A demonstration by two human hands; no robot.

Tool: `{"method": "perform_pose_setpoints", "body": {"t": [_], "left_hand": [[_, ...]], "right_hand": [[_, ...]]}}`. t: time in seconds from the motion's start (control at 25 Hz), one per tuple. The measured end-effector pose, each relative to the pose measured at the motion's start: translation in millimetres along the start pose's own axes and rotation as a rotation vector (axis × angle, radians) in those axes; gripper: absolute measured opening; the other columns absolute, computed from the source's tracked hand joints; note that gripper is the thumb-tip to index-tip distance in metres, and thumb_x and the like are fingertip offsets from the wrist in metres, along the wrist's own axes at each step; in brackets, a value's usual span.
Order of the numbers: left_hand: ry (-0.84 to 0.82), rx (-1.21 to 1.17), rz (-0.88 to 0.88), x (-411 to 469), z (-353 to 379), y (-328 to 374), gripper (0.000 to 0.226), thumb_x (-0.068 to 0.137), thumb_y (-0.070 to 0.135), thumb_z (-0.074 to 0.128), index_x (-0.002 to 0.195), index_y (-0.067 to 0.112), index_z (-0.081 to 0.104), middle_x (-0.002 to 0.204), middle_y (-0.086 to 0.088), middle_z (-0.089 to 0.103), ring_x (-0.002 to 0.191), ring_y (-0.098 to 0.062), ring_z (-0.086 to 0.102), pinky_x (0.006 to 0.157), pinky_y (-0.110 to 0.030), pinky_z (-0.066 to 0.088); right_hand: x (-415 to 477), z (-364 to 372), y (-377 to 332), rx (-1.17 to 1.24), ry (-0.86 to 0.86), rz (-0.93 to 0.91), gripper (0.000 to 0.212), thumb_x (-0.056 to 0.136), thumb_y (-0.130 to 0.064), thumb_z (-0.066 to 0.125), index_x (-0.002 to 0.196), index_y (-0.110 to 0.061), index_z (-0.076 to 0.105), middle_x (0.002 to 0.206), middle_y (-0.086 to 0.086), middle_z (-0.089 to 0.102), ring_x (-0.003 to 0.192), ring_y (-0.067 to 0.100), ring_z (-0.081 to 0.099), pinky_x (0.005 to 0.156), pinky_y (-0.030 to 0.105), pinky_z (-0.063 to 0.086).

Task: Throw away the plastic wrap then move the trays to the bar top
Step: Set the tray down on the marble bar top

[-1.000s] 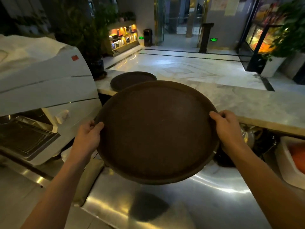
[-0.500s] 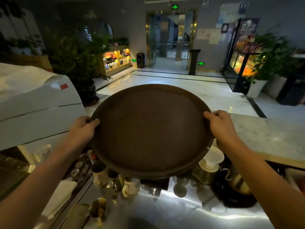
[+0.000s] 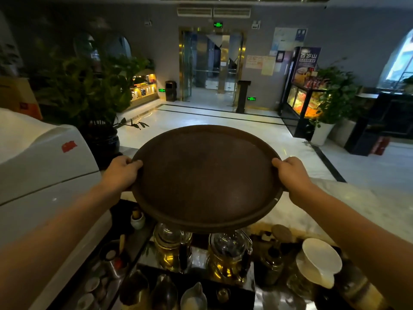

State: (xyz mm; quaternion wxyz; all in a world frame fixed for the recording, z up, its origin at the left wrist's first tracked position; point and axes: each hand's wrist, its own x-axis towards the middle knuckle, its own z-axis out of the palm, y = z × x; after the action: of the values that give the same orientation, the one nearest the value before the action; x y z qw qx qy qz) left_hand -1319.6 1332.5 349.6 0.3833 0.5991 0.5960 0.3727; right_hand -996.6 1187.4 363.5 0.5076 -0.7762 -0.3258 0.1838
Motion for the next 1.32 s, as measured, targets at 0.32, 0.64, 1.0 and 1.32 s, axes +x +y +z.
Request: {"method": "perform_pose_setpoints", "body": {"t": [0.32, 0.64, 1.0, 1.32], "left_hand": [[-0.057, 0.089, 0.005, 130.1, 16.0, -6.4, 0.028, 0.096, 0.029, 0.048, 0.109, 0.006, 0.057, 0.106, -0.019, 0.062, 0.098, -0.036, 0.062, 0.086, -0.049, 0.055], [-0.062, 0.261, 0.035, 241.0, 44.7, -35.1, 0.03, 0.097, 0.027, 0.047, 0.115, 0.004, 0.054, 0.111, -0.02, 0.06, 0.099, -0.038, 0.061, 0.073, -0.045, 0.058], [0.012, 0.604, 0.007, 289.9, 56.2, -110.5, 0.033, 0.098, 0.029, 0.045, 0.113, 0.003, 0.057, 0.116, -0.022, 0.062, 0.105, -0.041, 0.06, 0.079, -0.039, 0.049], [0.02, 0.676, -0.026, 286.4, 60.0, -147.0, 0.032, 0.098, 0.03, 0.044, 0.112, 0.005, 0.059, 0.115, -0.018, 0.061, 0.106, -0.038, 0.06, 0.076, -0.038, 0.044]], "right_hand": [[92.6, 76.0, -14.0, -0.217, -0.009, 0.054, 0.033, 0.102, -0.03, 0.038, 0.114, -0.003, 0.051, 0.101, 0.016, 0.058, 0.073, 0.021, 0.054, 0.053, 0.029, 0.041], [176.4, 155.5, -10.6, -0.309, -0.027, 0.101, 0.029, 0.102, -0.031, 0.037, 0.111, -0.006, 0.048, 0.105, 0.017, 0.057, 0.089, 0.029, 0.058, 0.06, 0.033, 0.046], [181.0, 238.2, 44.7, -0.369, -0.098, 0.094, 0.028, 0.099, -0.024, 0.037, 0.093, -0.001, 0.051, 0.078, 0.012, 0.052, 0.068, 0.022, 0.05, 0.056, 0.03, 0.039], [171.9, 263.2, 76.8, -0.404, -0.133, 0.126, 0.029, 0.1, -0.03, 0.036, 0.099, -0.005, 0.05, 0.092, 0.012, 0.055, 0.083, 0.026, 0.054, 0.072, 0.037, 0.043]]}}
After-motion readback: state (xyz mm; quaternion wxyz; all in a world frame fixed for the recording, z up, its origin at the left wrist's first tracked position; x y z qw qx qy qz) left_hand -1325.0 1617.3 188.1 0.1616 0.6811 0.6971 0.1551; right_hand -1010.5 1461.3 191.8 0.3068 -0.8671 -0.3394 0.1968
